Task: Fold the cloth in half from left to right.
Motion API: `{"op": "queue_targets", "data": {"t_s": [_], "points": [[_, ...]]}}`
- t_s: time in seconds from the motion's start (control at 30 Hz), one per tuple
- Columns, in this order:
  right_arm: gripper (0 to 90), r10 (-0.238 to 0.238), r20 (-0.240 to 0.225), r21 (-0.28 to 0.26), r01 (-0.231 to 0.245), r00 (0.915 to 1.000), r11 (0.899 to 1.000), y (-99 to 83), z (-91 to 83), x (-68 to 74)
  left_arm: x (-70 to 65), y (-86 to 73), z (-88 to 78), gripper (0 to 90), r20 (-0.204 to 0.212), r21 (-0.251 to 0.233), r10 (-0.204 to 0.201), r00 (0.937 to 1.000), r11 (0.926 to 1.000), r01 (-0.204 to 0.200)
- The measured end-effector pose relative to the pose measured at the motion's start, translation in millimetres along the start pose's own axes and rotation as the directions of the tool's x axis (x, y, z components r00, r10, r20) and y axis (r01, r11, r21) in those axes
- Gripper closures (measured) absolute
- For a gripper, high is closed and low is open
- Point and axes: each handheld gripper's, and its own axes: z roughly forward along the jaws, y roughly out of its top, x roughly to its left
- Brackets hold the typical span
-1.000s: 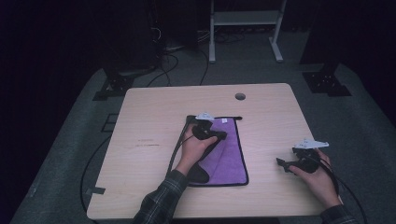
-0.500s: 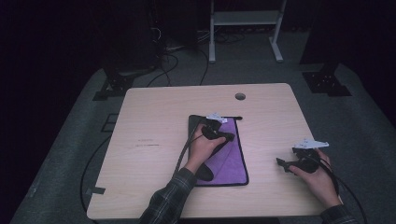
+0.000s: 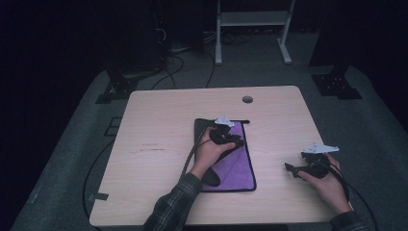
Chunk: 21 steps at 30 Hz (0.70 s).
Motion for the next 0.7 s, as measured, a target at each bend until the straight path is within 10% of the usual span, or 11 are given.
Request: {"op": "queue_targets", "data": {"t_s": [0.23,0.43,0.7], "points": [[14.1,0.003,0.001,-0.001,-0.003,1.0000,1.000,0.0,-0.1,0.0,4.2,-11.1,-29.4,51.4,-0.030,-0.051,0.009,0.9995,0.9987,-0.010],[15.0,0.011,0.009,-0.001,-0.011,0.9999,1.000,0.1,0.1,0.5,5.3,-23.4,-57.3,49.2,-0.096,-0.003,0.032,0.9949,0.9995,-0.032],[48.8,0.007,0.005,-0.043,-0.006,1.0000,0.999,-1.1,-3.4,0.4,12.0,-48.0,-97.8,45.0,-0.154,-0.003,0.047,0.9870,0.9988,-0.048]]}}
